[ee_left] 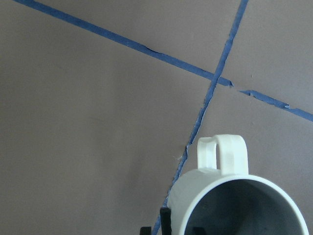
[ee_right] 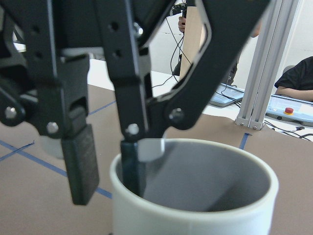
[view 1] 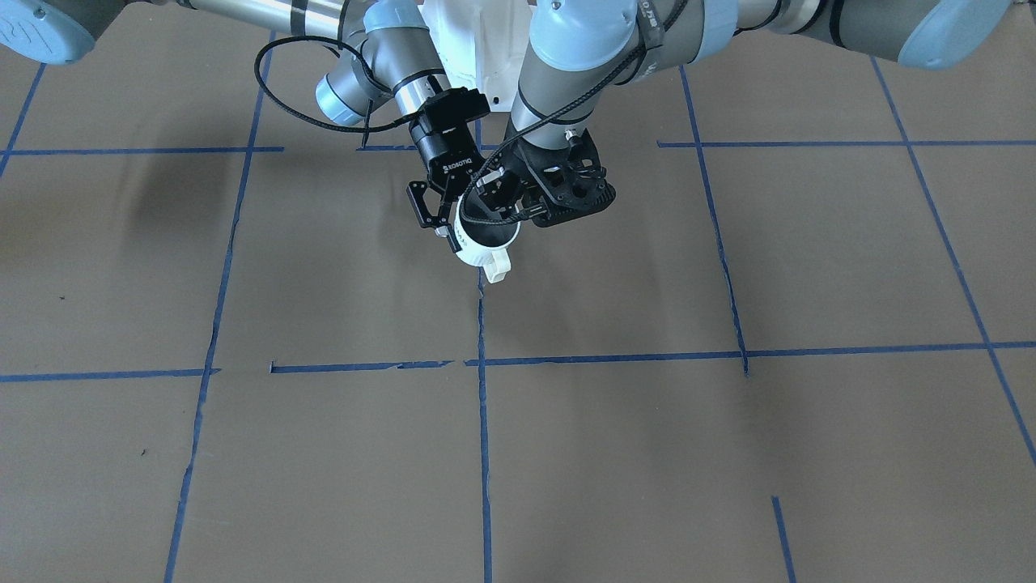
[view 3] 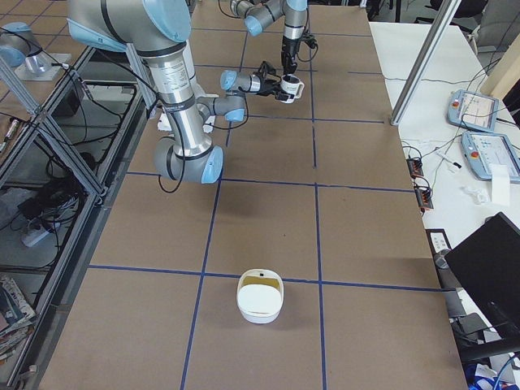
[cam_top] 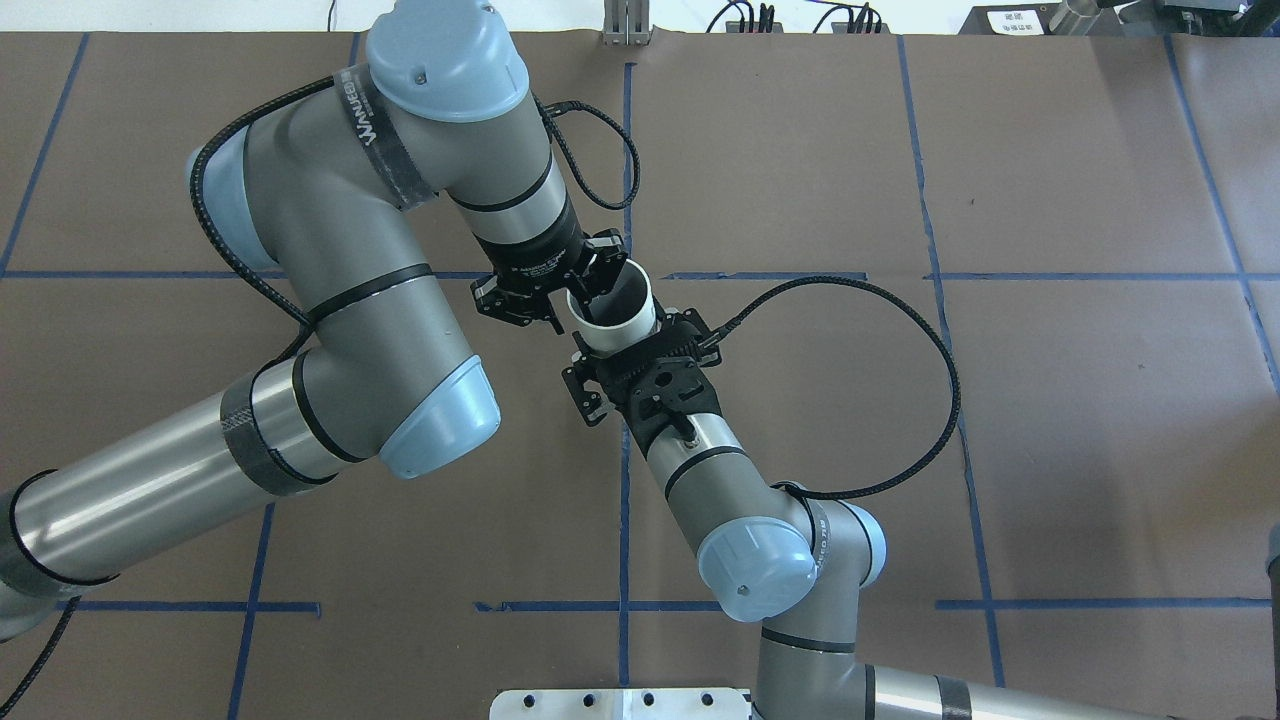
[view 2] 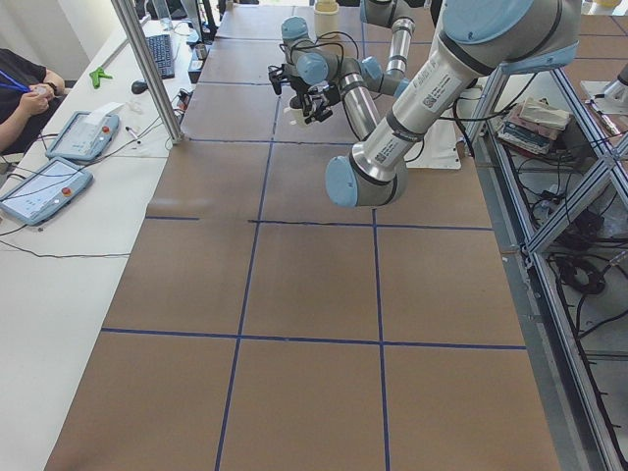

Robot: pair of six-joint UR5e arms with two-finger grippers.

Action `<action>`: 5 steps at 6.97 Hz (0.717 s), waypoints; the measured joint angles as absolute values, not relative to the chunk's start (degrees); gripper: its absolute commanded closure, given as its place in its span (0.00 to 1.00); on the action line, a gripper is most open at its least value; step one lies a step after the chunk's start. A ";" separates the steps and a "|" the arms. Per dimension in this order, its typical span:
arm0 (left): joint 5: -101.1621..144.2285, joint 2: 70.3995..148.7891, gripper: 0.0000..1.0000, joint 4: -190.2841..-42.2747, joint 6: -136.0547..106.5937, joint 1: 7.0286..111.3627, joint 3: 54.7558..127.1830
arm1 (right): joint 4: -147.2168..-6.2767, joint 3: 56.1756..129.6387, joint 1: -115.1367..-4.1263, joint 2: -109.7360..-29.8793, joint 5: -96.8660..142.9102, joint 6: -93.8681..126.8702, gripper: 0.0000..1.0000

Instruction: Left arm hands cup to right arm to dump lemon

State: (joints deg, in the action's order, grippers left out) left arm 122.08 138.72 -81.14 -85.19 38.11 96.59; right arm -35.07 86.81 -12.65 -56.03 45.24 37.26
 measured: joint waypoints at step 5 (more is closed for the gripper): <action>122.03 138.69 1.00 -81.12 -85.43 38.05 96.59 | -35.19 86.58 -12.61 -56.59 44.66 36.35 0.01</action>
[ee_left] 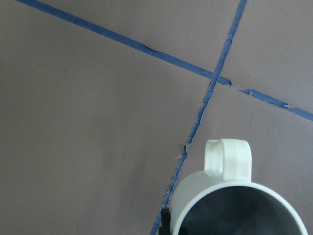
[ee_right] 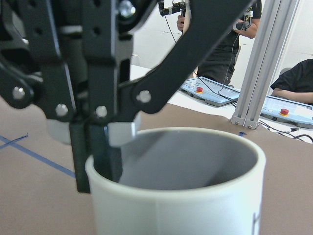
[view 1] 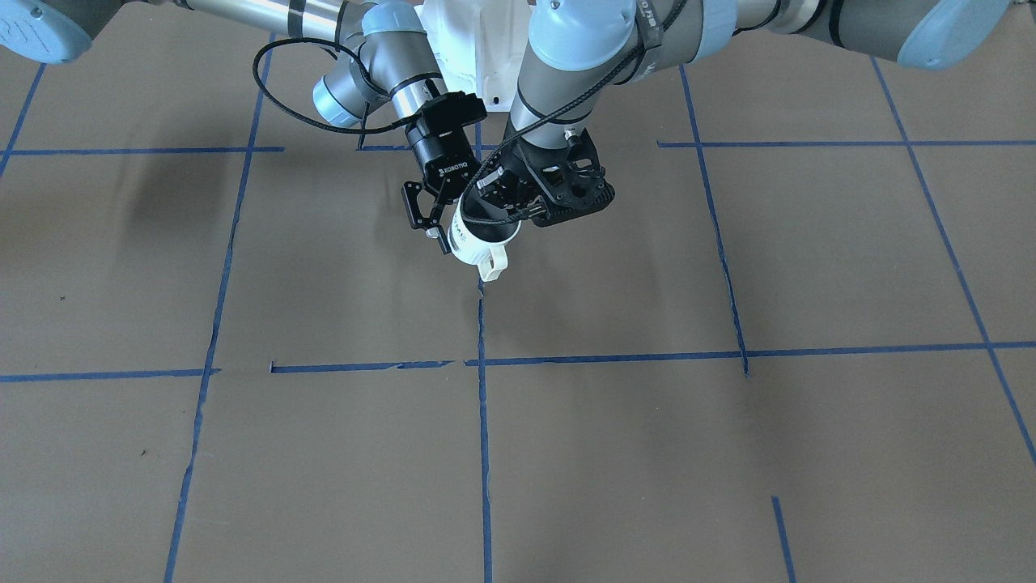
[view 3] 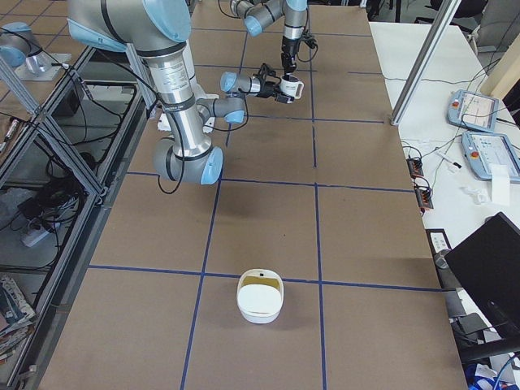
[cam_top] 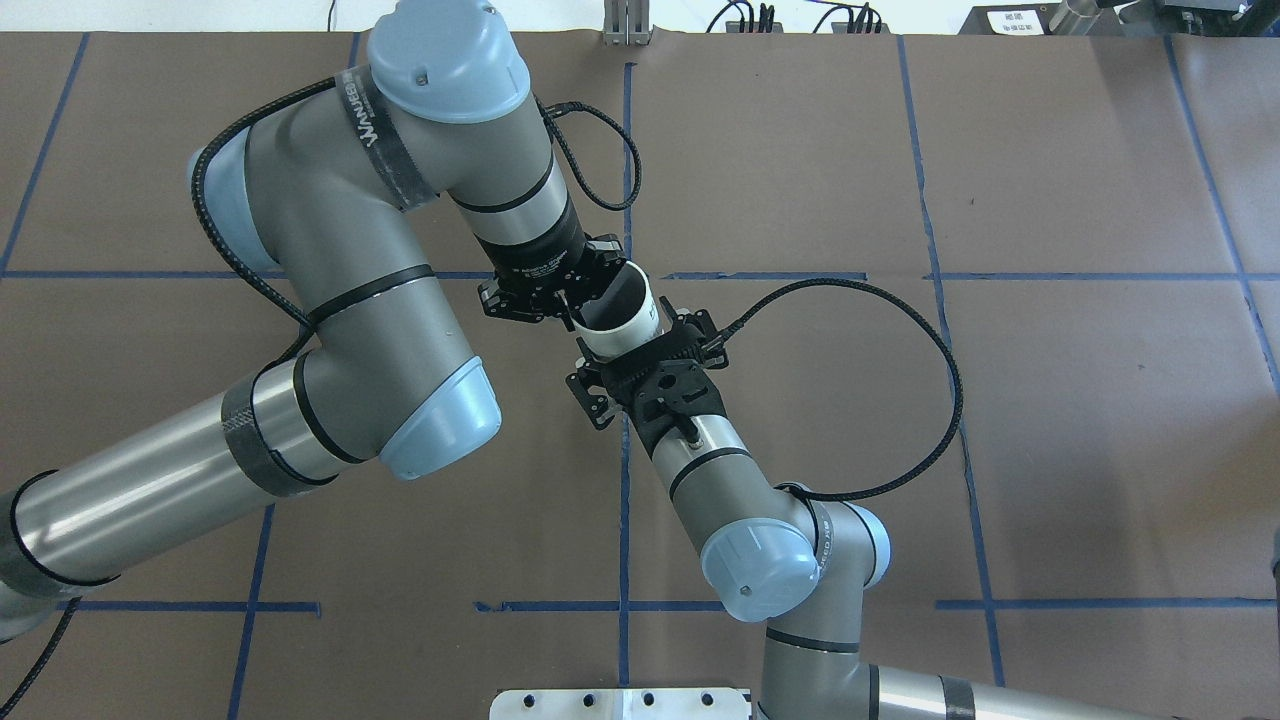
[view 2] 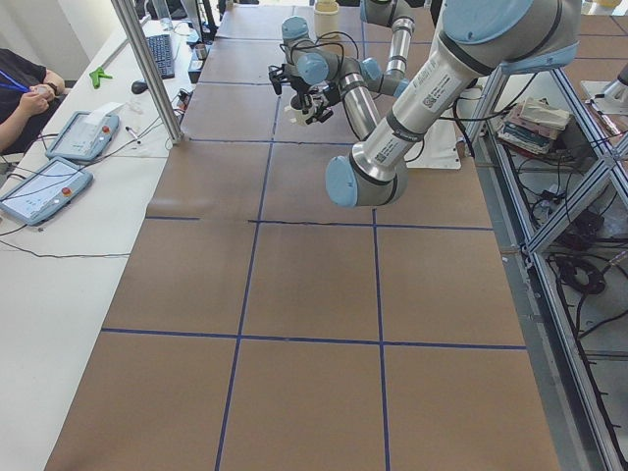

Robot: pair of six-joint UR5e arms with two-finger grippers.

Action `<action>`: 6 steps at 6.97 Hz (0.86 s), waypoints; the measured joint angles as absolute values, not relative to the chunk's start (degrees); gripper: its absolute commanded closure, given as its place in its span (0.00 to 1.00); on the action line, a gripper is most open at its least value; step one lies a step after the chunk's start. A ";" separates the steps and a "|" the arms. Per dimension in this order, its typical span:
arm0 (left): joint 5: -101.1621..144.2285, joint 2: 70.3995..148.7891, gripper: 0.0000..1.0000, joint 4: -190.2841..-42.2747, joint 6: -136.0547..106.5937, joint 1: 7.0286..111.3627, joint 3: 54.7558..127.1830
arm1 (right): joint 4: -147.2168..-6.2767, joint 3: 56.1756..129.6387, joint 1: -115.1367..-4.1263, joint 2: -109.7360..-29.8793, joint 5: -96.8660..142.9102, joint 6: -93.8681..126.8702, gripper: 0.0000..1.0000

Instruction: Left arm hands cup to right arm to dump lemon

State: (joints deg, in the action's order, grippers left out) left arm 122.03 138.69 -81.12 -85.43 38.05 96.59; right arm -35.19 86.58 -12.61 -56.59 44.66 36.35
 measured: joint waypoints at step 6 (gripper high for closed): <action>122.06 139.21 1.00 -81.12 -86.74 38.06 96.59 | -35.23 86.58 -11.92 -56.79 43.89 36.21 0.01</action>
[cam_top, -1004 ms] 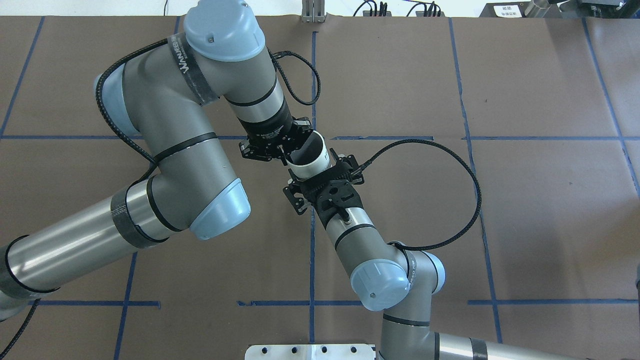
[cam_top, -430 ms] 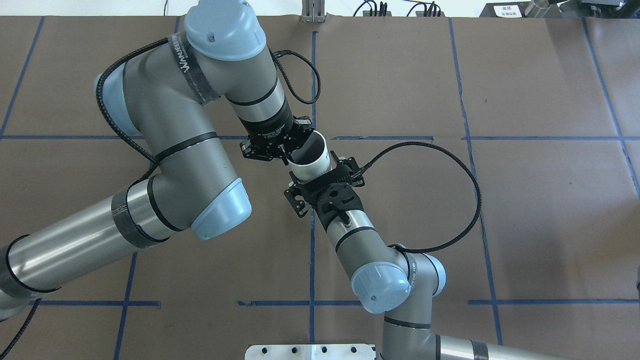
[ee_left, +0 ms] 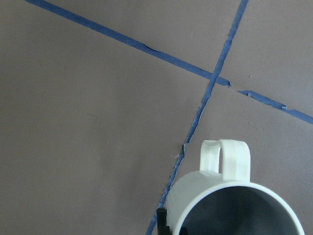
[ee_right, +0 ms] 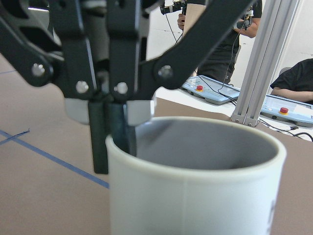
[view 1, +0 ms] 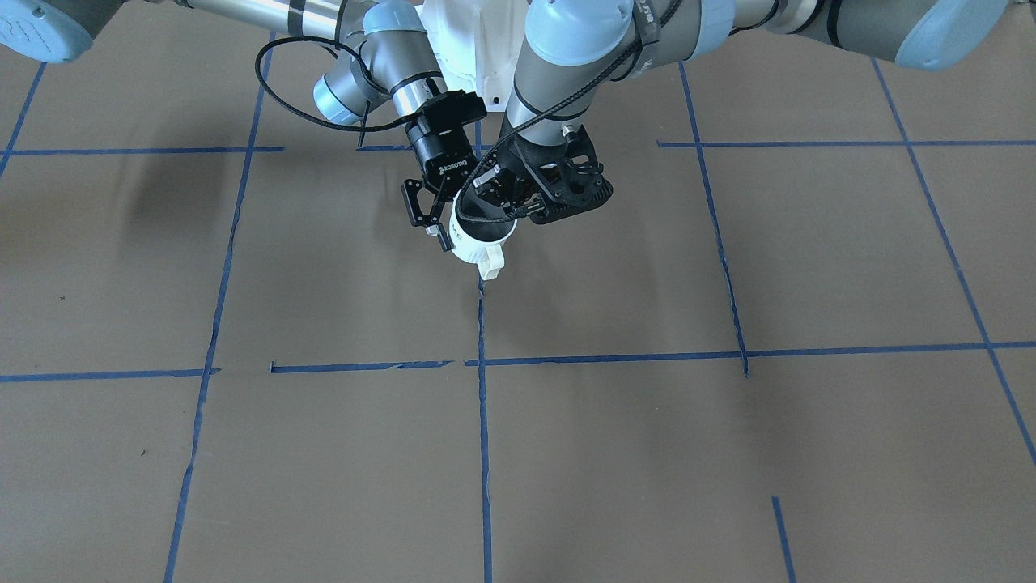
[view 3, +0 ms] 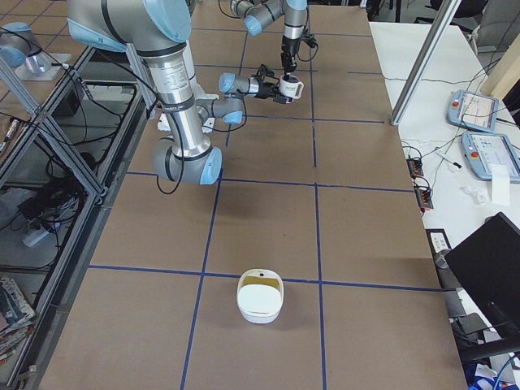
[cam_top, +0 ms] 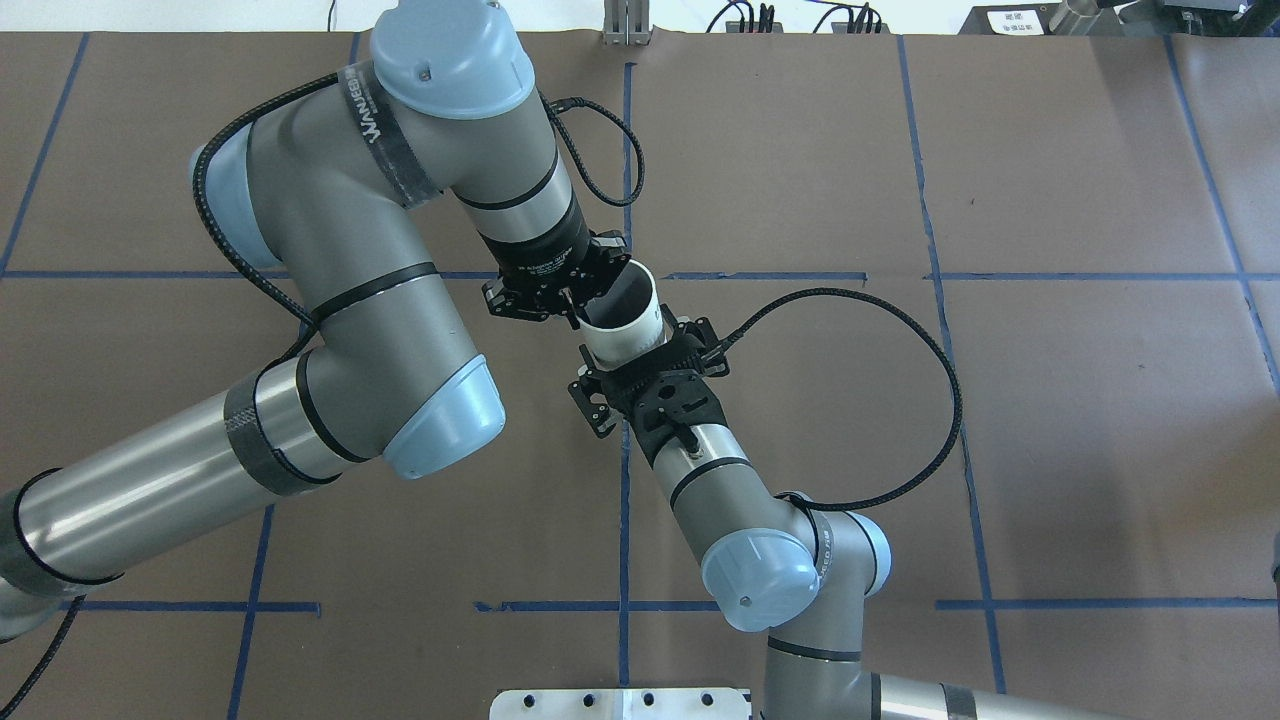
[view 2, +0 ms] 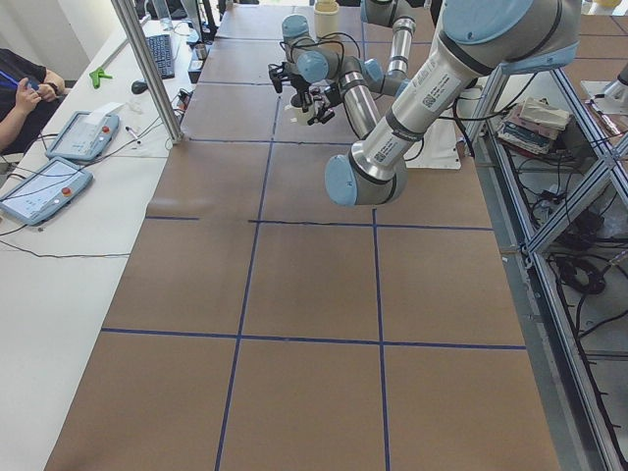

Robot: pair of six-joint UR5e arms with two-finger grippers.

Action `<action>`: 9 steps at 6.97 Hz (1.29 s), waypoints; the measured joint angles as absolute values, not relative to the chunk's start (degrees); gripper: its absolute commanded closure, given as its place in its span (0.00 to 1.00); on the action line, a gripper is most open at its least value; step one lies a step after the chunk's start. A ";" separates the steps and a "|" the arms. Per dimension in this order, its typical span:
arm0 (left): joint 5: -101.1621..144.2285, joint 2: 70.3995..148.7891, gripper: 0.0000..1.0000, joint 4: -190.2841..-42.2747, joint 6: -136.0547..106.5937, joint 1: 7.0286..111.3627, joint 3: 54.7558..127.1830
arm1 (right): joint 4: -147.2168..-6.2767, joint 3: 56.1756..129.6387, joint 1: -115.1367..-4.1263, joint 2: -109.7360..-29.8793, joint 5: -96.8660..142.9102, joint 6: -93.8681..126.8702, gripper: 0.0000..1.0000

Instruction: Left arm hands cup to right arm to dump lemon

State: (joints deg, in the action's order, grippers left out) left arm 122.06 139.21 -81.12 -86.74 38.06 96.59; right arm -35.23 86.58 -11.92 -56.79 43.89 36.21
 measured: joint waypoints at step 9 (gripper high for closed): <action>122.36 137.03 1.00 -88.36 -74.79 48.22 85.53 | -34.35 87.06 -11.46 -56.50 44.04 36.54 0.01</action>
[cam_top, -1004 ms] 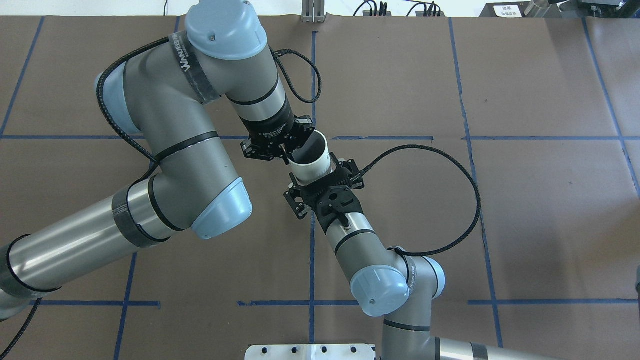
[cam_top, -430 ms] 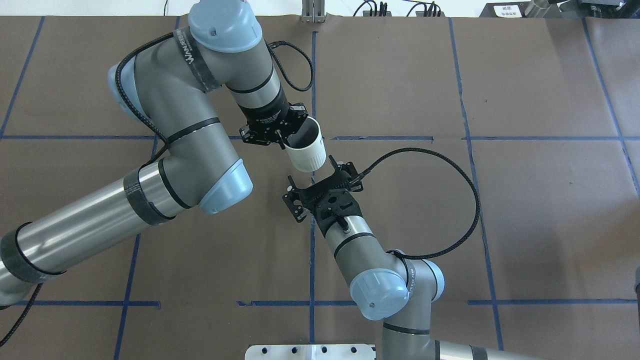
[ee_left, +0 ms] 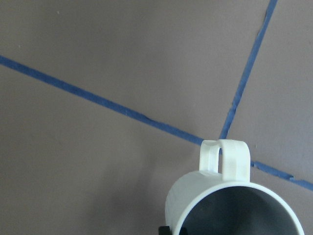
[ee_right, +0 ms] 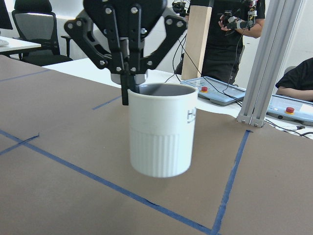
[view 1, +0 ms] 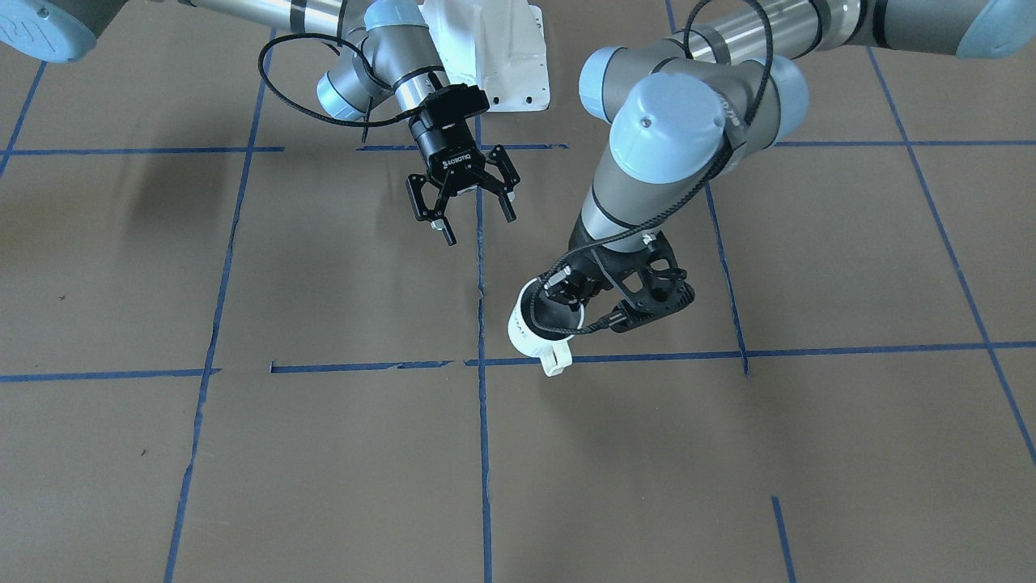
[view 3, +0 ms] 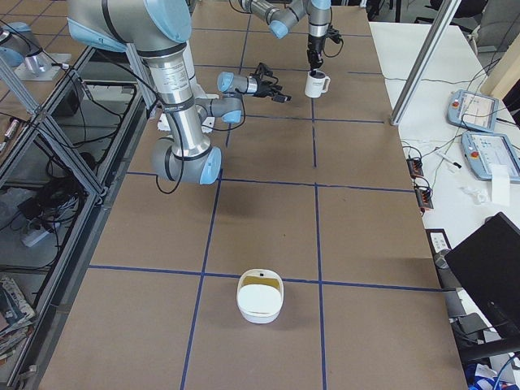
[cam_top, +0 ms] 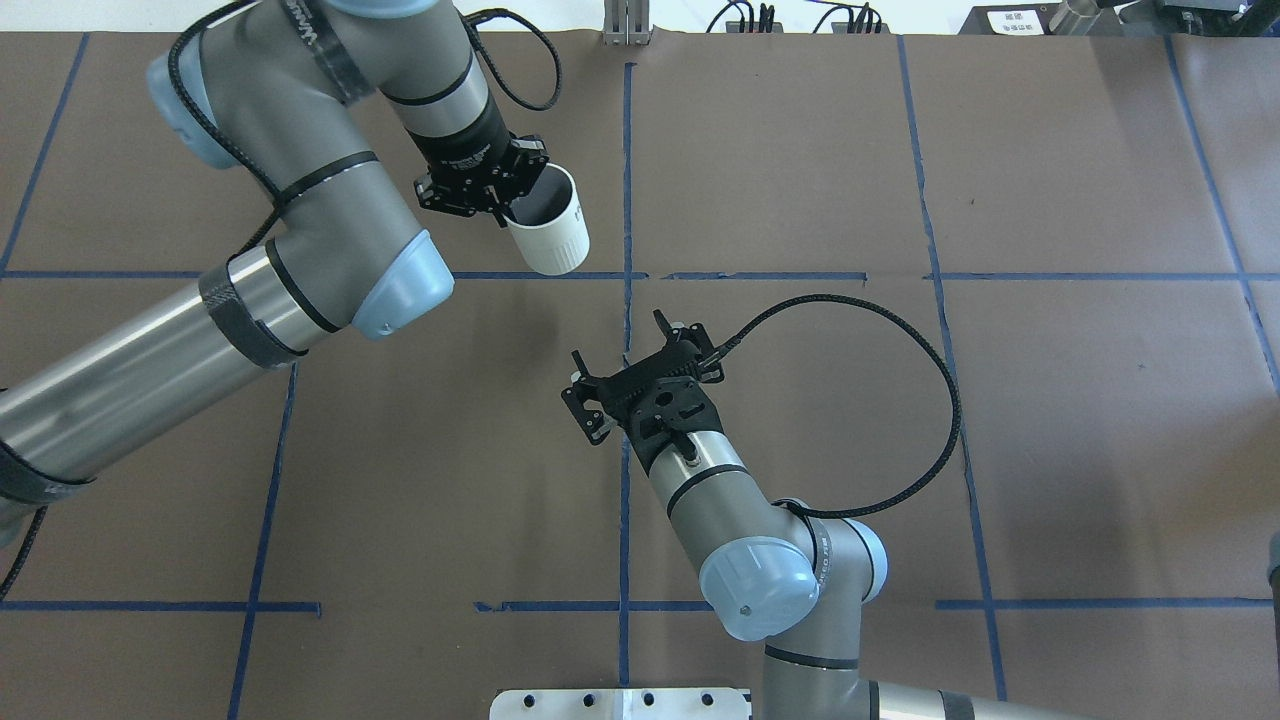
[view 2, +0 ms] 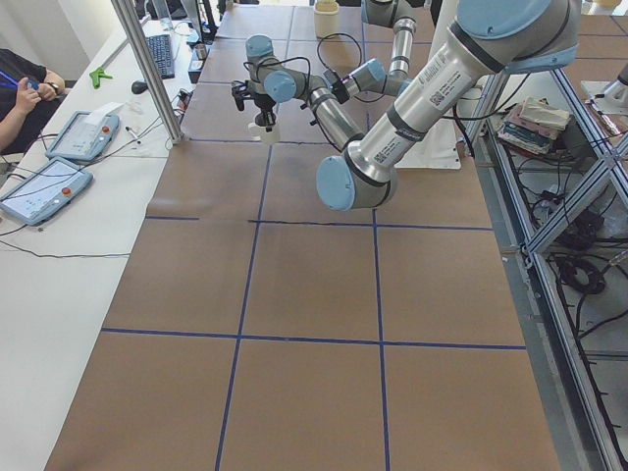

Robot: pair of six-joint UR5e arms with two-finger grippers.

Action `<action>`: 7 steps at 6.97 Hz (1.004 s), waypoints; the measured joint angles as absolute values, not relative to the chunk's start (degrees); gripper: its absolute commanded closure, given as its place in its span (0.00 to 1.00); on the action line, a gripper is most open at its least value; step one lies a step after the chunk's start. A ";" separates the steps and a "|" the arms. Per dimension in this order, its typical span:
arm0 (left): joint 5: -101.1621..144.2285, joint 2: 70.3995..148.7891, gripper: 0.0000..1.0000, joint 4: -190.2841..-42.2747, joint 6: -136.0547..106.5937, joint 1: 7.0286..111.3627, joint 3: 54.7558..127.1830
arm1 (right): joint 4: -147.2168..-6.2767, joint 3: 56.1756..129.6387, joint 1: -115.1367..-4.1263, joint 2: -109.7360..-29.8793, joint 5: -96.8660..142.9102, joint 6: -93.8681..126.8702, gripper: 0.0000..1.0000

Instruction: Left arm hands cup to right arm to dump lemon

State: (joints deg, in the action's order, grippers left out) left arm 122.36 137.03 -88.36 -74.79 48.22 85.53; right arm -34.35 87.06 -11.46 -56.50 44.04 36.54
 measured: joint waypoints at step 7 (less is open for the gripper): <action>125.44 107.46 1.00 -73.99 -33.37 64.14 113.24 | -55.30 92.80 -30.80 -57.93 79.97 42.86 0.01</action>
